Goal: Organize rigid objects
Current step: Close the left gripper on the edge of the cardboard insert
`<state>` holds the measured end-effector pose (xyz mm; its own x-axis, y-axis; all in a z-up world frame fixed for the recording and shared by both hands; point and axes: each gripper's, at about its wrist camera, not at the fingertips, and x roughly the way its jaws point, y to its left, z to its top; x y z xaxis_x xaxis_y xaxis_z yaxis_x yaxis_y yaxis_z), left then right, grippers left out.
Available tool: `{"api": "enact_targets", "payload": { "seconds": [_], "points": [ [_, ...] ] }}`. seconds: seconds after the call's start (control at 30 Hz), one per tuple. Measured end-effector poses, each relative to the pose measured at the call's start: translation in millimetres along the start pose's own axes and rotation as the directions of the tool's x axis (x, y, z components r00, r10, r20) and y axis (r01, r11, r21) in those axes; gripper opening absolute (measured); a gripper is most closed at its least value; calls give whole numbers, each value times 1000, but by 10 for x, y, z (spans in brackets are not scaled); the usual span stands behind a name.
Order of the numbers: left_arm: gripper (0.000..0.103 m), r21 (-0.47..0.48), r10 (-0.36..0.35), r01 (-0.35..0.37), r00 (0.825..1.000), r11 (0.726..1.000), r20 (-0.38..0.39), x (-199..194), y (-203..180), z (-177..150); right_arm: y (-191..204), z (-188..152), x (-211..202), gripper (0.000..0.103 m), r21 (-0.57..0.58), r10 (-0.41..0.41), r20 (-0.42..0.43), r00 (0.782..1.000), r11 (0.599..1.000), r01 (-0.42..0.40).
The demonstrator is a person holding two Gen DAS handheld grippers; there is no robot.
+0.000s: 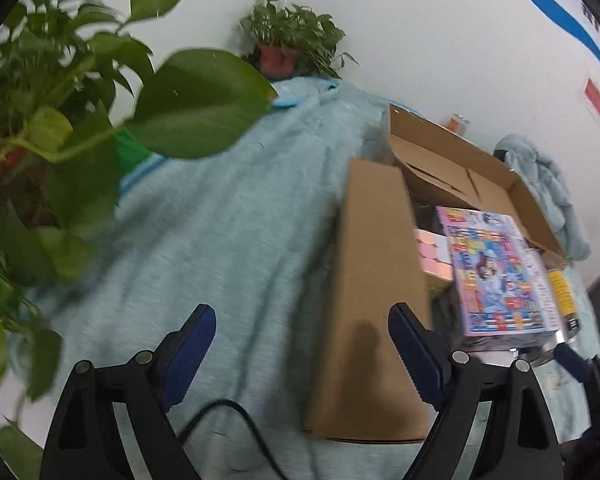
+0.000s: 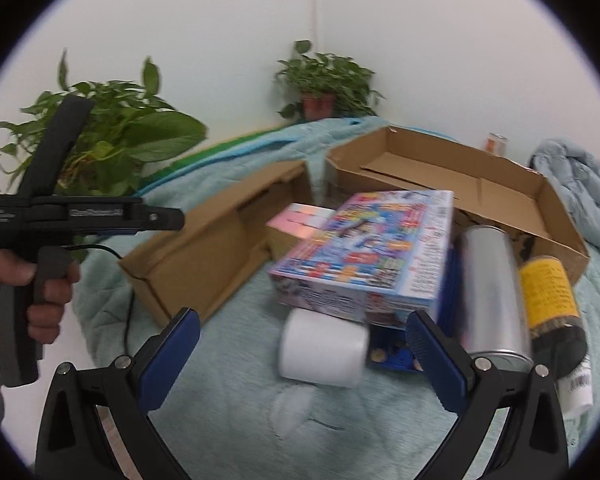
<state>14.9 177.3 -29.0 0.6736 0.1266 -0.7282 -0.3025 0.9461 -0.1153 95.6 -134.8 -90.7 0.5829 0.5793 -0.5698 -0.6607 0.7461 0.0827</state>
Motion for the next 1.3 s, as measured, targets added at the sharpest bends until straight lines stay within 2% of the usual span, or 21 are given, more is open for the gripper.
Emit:
{"api": "enact_targets", "payload": {
  "seconds": [0.1, 0.13, 0.17, 0.23, 0.27, 0.33, 0.37, 0.43, 0.5, 0.57, 0.63, 0.77, 0.83, 0.9, 0.97, 1.03, 1.1, 1.27, 1.3],
  "points": [
    [82, 74, 56, -55, 998, 996, -6, 50, 40, 20, 123, 40, 70, 102, -11, 57, -10, 998, 998, -57],
    [77, 96, 52, -51, 999, 994, -14, 47, 24, 10, 154, 51, 100, 102, -11, 69, -18, 997, 998, -69],
    [77, 105, 25, -23, 999, 994, -20, 17, 40, 12, 186, 55, 136, 102, -4, 86, -29, 996, 996, -86],
    [82, 120, -53, 53, 999, 991, -4, -100, 17, 0, 204, 71, 228, 102, 34, 142, -61, 988, 990, -140],
    [89, 131, -74, 73, 997, 989, -1, -139, -15, -1, 211, 76, 273, 101, 57, 173, -74, 982, 984, -169],
    [93, 180, -108, 107, 994, 978, -3, -185, -187, -1, 229, 74, 320, 100, 88, 211, -88, 973, 975, -204],
    [93, 215, -115, 113, 993, 970, -3, -193, -272, -14, 231, 72, 327, 99, 96, 216, -90, 972, 974, -207],
    [92, 309, -73, 68, 997, 949, 4, -154, -461, -77, 237, 48, 320, 99, 101, 212, -90, 973, 974, -202],
    [85, 383, -3, 2, 1000, 924, 0, -65, -634, -153, 228, 6, 314, 97, 96, 201, -102, 974, 977, -192],
    [62, 413, 30, -18, 999, 911, -22, 20, -698, -192, 206, -33, 314, 96, 98, 190, -116, 975, 979, -179],
    [60, 419, 44, -31, 999, 908, -20, 65, -709, -197, 167, -65, 307, 96, 118, 190, -127, 974, 978, -175],
    [52, 397, 61, -56, 998, 916, -1, 69, -615, -121, 163, -77, 303, 96, 140, 196, -124, 973, 974, -179],
    [52, 379, 85, -82, 996, 922, 10, 86, -520, -66, 172, -72, 306, 96, 145, 210, -122, 970, 971, -192],
    [48, 334, 87, -79, 996, 939, -9, 104, -362, 8, 198, -49, 311, 96, 144, 232, -122, 965, 966, -214],
    [33, 267, 55, -38, 997, 963, -57, 163, -167, 47, 235, -13, 322, 96, 133, 242, -117, 963, 965, -226],
    [32, 195, 32, -15, 996, 981, -85, 216, 25, 69, 263, 30, 343, 96, 139, 263, -115, 958, 959, -247],
    [32, 131, -21, 35, 994, 991, -103, 252, 201, 76, 279, 86, 388, 96, 160, 287, -113, 951, 950, -267],
    [27, 26, -115, 120, 984, 992, -137, 328, 467, 85, 346, 266, 514, 96, 210, 268, -119, 956, 948, -240],
    [27, 5, -132, 134, 981, 991, -142, 335, 513, 93, 377, 319, 559, 92, 218, 253, -116, 960, 950, -224]
  ]
}}
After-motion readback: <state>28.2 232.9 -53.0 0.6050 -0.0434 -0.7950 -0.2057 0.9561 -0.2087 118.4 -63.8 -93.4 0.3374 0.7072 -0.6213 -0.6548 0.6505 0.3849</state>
